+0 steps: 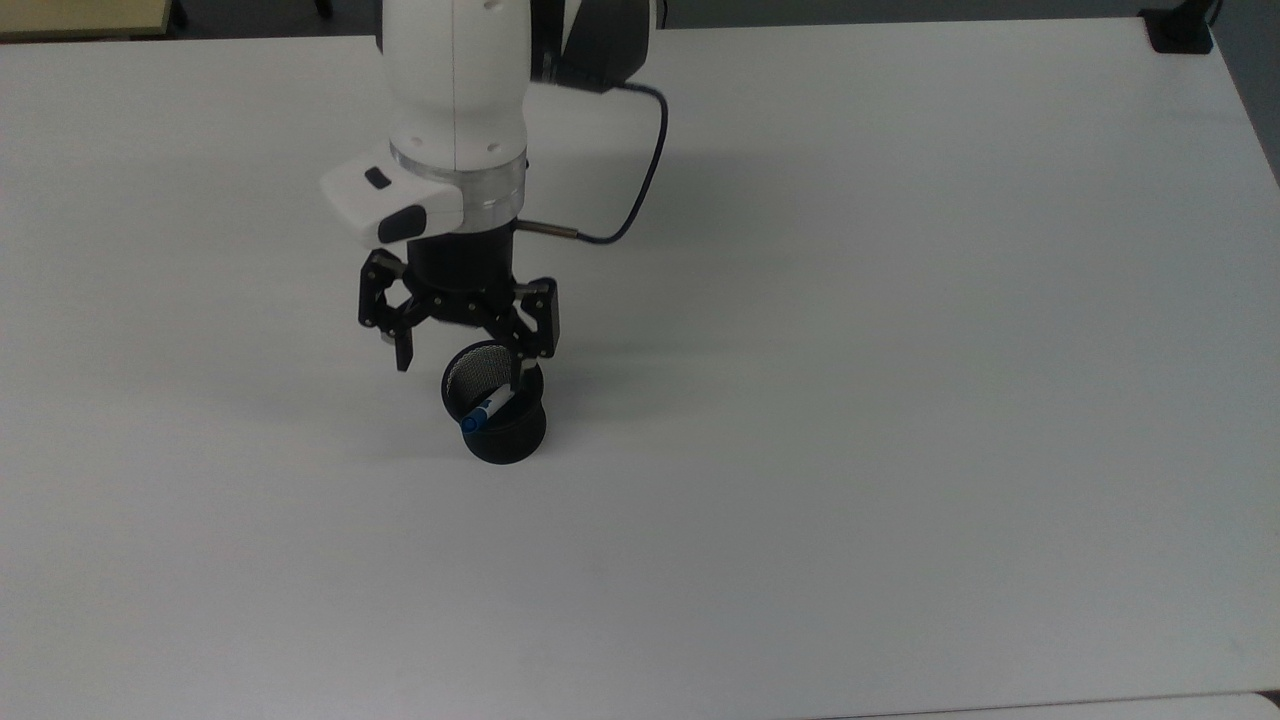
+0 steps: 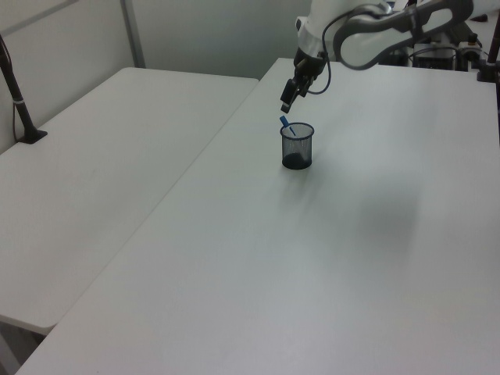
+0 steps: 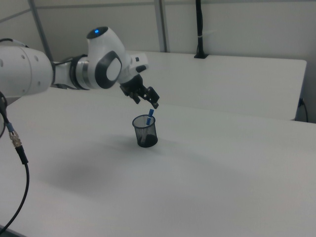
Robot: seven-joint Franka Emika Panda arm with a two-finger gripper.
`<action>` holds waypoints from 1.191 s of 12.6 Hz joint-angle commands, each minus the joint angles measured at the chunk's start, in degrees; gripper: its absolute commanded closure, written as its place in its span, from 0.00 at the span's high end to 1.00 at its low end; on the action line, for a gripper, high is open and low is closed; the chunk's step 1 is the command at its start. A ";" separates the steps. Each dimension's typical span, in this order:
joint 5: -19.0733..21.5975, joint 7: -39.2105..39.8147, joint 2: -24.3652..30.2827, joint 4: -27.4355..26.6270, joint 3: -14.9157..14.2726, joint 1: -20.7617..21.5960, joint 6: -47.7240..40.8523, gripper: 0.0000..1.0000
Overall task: Remove the marker
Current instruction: 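Lower the gripper into the cup and close on the marker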
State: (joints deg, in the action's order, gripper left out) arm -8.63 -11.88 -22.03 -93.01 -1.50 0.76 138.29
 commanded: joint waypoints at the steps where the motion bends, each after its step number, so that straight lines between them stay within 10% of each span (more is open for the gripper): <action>1: -4.01 -6.21 -4.93 1.34 -0.61 0.21 8.46 0.85; 6: -6.66 -9.13 -7.24 1.34 -0.52 0.38 11.30 0.37; 15: -6.66 -9.30 -6.44 0.99 -0.52 0.56 10.95 0.21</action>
State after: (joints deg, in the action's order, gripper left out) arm -14.06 -19.50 -29.11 -91.65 -1.73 0.87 149.11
